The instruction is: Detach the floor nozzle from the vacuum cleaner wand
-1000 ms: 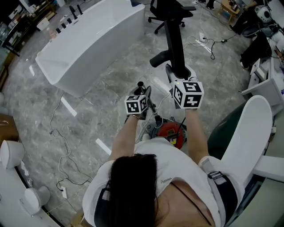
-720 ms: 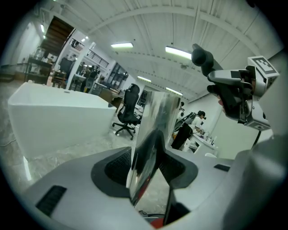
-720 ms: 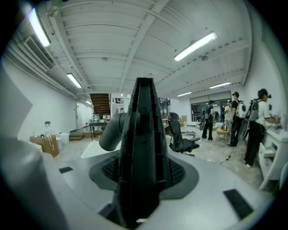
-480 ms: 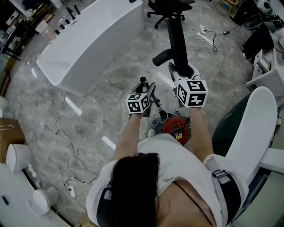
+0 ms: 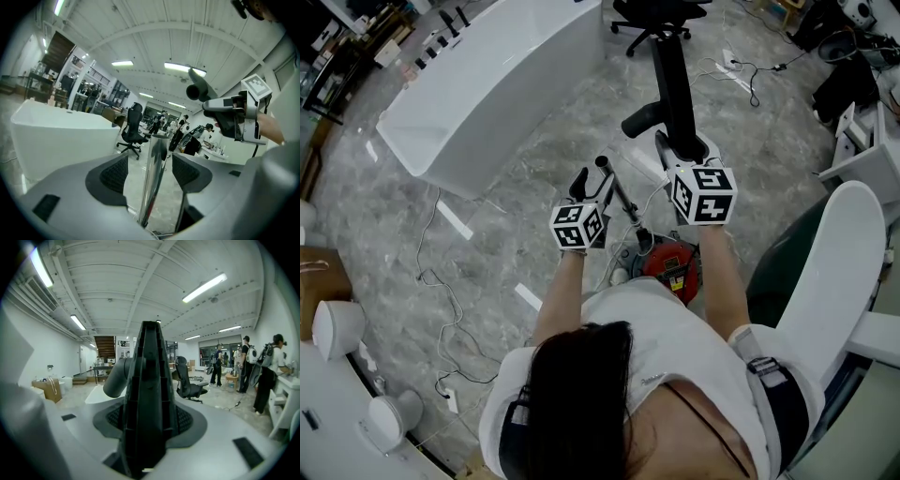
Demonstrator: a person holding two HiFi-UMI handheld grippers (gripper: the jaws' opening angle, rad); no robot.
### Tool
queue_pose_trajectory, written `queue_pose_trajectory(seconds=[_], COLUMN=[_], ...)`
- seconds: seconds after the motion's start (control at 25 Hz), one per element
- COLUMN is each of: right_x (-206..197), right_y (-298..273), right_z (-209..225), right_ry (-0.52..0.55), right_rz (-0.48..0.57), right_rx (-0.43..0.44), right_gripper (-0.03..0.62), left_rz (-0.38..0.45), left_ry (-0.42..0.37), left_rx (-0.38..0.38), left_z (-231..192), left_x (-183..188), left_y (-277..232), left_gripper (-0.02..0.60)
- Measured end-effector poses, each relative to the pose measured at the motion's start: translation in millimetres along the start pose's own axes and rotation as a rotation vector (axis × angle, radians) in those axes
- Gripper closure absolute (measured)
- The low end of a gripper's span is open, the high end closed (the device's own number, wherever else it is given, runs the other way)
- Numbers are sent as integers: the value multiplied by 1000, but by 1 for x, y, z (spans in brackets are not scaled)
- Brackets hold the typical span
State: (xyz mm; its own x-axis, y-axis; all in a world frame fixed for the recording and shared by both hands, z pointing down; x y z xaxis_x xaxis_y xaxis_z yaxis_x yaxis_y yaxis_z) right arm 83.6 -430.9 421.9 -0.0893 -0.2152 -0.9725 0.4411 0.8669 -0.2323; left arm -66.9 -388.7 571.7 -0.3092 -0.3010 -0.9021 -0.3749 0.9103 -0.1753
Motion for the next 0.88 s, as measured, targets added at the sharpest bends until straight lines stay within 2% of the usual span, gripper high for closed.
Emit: queue_pose_trajectory(seconds=[0.16, 0.24, 0.48, 0.72, 0.88], right_x=[-5, -7, -10, -9, -8], right_y=[3, 4, 8, 21, 29], right_z=[-6, -9, -20, -28, -37], right_ry=[-8, -12, 6, 49, 64], right_rz=[2, 0, 1, 39, 73], right_rx=[6, 2, -1, -42, -68], right_gripper=[376, 376, 376, 376, 376], left_rz=[95, 141, 220, 233, 266], left_ry=[53, 51, -37, -107, -182], left_rx=[52, 60, 62, 69, 92], left_z=[1, 5, 23, 36, 41], left_x=[30, 50, 101, 122, 134], left_y=[19, 25, 41, 60, 79], left_gripper=[302, 302, 304, 308, 361])
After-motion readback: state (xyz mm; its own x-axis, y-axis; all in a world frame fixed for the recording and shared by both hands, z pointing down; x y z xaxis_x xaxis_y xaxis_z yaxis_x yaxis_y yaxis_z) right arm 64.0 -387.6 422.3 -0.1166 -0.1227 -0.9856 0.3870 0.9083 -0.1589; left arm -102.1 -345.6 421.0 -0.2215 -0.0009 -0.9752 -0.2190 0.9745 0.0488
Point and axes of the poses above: the fingertips, and each gripper's own axes: y backward along the fingers, z to its right, x out of its top, the point moved 1 cm from there along y, backward along the fingers, and after that the axes turned 4 degrees about z, right-handed, at the moved point
